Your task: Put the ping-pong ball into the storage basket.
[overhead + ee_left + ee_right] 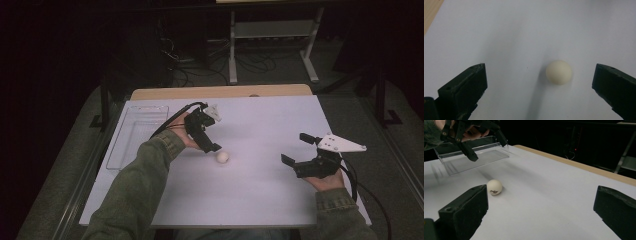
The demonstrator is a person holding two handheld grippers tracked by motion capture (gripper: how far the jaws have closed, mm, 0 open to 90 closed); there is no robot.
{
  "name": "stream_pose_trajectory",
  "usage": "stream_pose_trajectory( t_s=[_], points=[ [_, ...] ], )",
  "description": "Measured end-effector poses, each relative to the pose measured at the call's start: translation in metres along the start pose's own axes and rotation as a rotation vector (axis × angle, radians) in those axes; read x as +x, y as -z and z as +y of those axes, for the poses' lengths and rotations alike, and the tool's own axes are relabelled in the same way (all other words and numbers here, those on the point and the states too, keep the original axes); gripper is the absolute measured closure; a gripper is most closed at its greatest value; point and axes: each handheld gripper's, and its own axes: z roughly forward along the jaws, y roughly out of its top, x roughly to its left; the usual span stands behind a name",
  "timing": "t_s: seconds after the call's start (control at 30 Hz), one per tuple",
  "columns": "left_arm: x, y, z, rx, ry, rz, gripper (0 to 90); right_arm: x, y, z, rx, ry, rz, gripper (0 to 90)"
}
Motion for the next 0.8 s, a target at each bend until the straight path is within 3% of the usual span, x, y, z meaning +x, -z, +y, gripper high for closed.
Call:
stream_pose_trajectory(
  t_s=[0.8],
  points=[
    [-0.007, -0.025, 0.002, 0.068, -0.023, -0.047, 0.0, 0.000, 0.000, 0.000, -0.002, 0.000, 0.004, 0.0]
  ],
)
